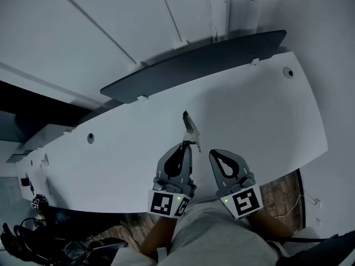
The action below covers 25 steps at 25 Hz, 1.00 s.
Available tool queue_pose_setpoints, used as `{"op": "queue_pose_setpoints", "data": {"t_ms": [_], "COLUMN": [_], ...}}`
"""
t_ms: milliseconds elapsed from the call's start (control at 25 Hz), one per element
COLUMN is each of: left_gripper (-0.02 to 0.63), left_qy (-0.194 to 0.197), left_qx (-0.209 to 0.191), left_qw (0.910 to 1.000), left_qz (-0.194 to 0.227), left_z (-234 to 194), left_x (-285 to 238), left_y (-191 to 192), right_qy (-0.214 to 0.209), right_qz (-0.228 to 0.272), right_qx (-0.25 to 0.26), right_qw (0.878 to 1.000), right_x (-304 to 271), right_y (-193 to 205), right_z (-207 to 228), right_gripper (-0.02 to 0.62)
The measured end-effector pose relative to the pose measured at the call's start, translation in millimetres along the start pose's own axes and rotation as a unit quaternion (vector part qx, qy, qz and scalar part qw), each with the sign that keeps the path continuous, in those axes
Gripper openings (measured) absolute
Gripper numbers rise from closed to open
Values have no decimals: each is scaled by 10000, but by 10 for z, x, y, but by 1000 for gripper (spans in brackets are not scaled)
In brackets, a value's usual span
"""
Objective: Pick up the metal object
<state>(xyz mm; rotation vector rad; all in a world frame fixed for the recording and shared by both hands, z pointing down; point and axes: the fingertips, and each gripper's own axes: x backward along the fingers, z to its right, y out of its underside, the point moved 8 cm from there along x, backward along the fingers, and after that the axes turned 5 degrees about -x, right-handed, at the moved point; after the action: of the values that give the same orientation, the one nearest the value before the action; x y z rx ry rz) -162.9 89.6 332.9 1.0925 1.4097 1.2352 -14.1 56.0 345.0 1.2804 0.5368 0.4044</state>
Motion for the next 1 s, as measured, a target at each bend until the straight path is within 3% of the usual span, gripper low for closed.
{"op": "queue_pose_setpoints", "data": {"t_ms": [160, 240, 280, 480, 720, 1000], "left_gripper": [18, 18, 18, 18, 20, 51], "left_qy": [-303, -358, -373, -363, -260, -250], "left_qx": [-311, -465, -523, -695, -605, -882], "left_qw": [9990, 9982, 9979, 9969, 9978, 9958], "left_qz": [-101, -103, -93, -48, -10, -49], "left_z": [-39, -5, 19, 86, 174, 261], "left_x": [-18, -14, -8, 23, 39, 82], "left_y": [-42, -68, -77, -119, -156, -152], "right_qy": [272, 187, 162, 310, 439, 629], "right_qz": [258, 247, 221, 249, 380, 513], "right_qx": [104, 121, 120, 8, 135, 235], "right_qw": [9992, 9994, 9996, 9992, 9982, 9964], "right_x": [29, -14, -42, -161, -245, -224], "right_y": [-199, -241, -243, -291, -357, -381], "right_z": [-89, -148, -168, -210, -238, -229], "right_gripper": [6, 150, 153, 148, 44, 10]}}
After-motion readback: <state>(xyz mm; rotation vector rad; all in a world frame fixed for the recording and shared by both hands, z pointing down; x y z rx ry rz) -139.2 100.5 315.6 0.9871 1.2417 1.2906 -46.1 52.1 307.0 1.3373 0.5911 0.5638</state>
